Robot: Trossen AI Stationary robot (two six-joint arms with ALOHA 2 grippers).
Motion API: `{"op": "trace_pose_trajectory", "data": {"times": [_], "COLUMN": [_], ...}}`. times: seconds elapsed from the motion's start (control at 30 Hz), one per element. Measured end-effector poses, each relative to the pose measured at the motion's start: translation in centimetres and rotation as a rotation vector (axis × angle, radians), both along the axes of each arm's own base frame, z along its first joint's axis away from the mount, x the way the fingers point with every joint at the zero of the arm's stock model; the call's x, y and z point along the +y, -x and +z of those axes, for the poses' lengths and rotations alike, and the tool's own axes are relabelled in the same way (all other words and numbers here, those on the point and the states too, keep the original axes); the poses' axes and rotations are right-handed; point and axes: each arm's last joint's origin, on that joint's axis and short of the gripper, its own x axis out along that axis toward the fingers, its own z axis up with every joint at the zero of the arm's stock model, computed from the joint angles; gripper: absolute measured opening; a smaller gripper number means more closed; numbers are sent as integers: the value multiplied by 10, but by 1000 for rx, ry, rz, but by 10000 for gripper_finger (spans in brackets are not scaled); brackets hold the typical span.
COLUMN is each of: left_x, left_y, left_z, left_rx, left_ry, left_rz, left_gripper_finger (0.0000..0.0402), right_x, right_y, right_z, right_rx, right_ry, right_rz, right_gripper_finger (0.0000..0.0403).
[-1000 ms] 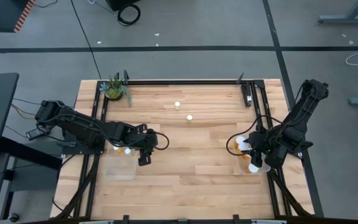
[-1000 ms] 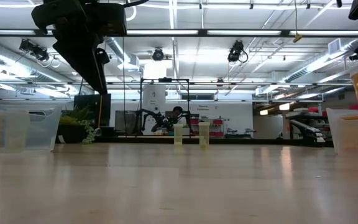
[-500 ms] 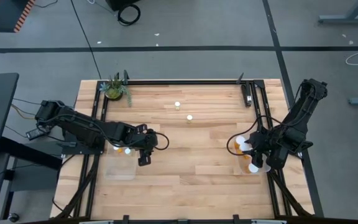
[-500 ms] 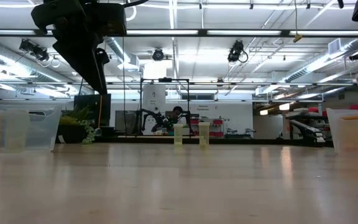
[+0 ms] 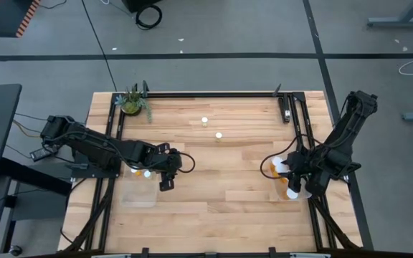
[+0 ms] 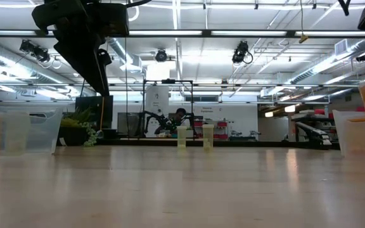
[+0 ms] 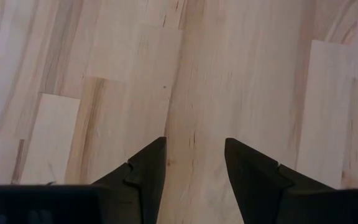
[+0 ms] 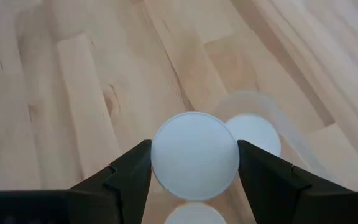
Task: Pick and place medicine bottles into bin by pill shape (circle, oval)
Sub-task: Put the big yellow pill bottle into the right transparent bin
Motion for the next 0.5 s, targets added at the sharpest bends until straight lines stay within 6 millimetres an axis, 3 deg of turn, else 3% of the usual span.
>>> {"op": "trace_pose_trajectory", "data": {"times": [0.5], "left_x": [0], "left_y": [0], "left_z": [0], "left_rx": [0], "left_ry": [0], "left_rz": [0], "left_gripper_finger": [172], "right_x": [1], "right_y": [2], "right_z": [-4], "right_rx": [62], "right_ry": [-65], "right_rz": [-13], "right_gripper_finger": [228]}}
